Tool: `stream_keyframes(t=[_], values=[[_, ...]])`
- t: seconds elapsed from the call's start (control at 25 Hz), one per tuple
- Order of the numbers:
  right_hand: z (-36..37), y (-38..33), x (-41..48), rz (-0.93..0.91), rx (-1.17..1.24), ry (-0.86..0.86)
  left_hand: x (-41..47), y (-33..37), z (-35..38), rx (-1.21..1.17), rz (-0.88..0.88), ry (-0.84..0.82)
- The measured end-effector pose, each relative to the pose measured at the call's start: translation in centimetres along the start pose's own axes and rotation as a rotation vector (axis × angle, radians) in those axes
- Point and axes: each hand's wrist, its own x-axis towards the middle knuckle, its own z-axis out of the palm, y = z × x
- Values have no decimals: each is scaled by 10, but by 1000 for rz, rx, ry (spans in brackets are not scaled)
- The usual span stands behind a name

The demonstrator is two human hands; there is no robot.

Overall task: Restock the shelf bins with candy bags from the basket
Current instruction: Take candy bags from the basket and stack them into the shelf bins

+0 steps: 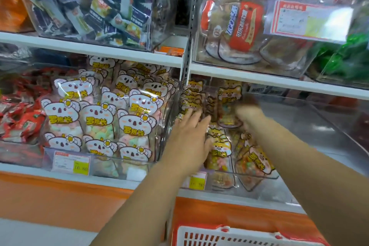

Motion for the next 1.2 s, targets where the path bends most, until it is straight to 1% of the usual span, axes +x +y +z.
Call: stream_keyframes(t=[0.08,0.2,0.36,0.48,0.56,0.64,0.68,0.72,0.8,0.84,0.88,0.92,1.0,1.04,1.08,1.2], values=[[26,10,26,28,73,-13,10,-9,5,59,-18,-70],[52,23,49,49,70,-57,11,-9,11,113,-54,-130],[59,27,48,-161,-104,84,11,-10,15,143,-71,-145],[56,32,43,-130,-128,19,9,-9,14,128,-70,-113],[50,29,42,-79,-190,-65,7,-7,13,86,-62,-41],[41,22,42,-68,-237,-139,4,-6,10,65,-37,32],[36,19,41,-80,-248,-143,1,-5,9,55,-29,57],[34,18,41,-111,-251,-109,-1,-3,8,38,-30,73],[36,18,41,-103,-134,-13,-6,-2,6,-1,-41,80],[40,17,42,-91,-71,8,-8,-2,7,-7,-44,79],[44,16,43,-82,-67,-4,-10,-2,8,-5,-45,76],[50,16,44,-72,-147,-29,-11,-2,9,1,-45,73],[58,18,45,-69,-409,-82,-12,-3,11,3,-51,76],[60,19,46,-76,-493,-84,-11,-3,11,3,-57,80],[61,20,48,-78,-505,-72,-10,-3,12,6,-61,85],[60,21,51,-60,-344,4,-9,-2,13,23,-67,101]])
